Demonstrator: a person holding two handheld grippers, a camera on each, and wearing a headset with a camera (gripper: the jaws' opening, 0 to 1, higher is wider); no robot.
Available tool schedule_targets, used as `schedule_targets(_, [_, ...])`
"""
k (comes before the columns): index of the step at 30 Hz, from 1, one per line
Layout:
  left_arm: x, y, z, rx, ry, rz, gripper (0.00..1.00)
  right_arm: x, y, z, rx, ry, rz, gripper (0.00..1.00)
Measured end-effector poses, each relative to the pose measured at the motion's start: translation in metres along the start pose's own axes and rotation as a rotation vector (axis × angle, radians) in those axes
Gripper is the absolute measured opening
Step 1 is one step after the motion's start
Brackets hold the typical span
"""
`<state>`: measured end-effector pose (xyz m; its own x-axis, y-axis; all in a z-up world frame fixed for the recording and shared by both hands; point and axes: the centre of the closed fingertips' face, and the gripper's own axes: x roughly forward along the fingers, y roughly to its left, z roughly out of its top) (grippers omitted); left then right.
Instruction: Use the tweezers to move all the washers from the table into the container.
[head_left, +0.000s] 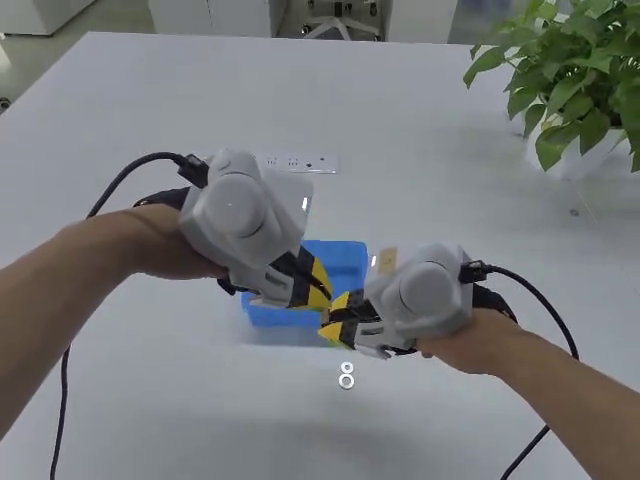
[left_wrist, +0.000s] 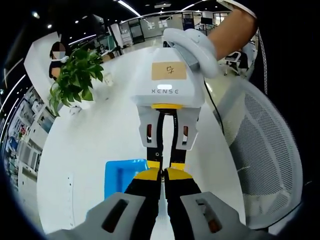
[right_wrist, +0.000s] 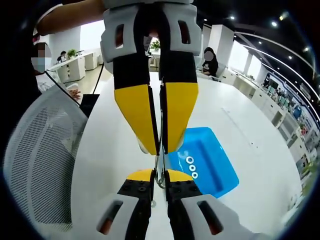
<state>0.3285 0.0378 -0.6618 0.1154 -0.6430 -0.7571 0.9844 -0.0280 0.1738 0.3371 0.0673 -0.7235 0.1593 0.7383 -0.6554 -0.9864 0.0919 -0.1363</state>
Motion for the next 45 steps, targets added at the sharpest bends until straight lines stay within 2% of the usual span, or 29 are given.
schedule_targets(10, [-0.006, 0.016, 0.002, 0.008, -0.003, 0.018, 0.06, -0.002, -0.015, 0.007, -0.013, 0.0, -0.011, 0.1])
schedule_targets(26, [-0.001, 0.042, -0.003, 0.011, -0.006, 0.02, 0.06, 0.004, -0.044, 0.004, -0.015, 0.003, -0.02, 0.1])
schedule_targets(45, [0.022, 0.07, -0.02, -0.011, -0.008, 0.007, 0.06, 0.024, -0.072, -0.017, 0.014, 0.015, -0.019, 0.1])
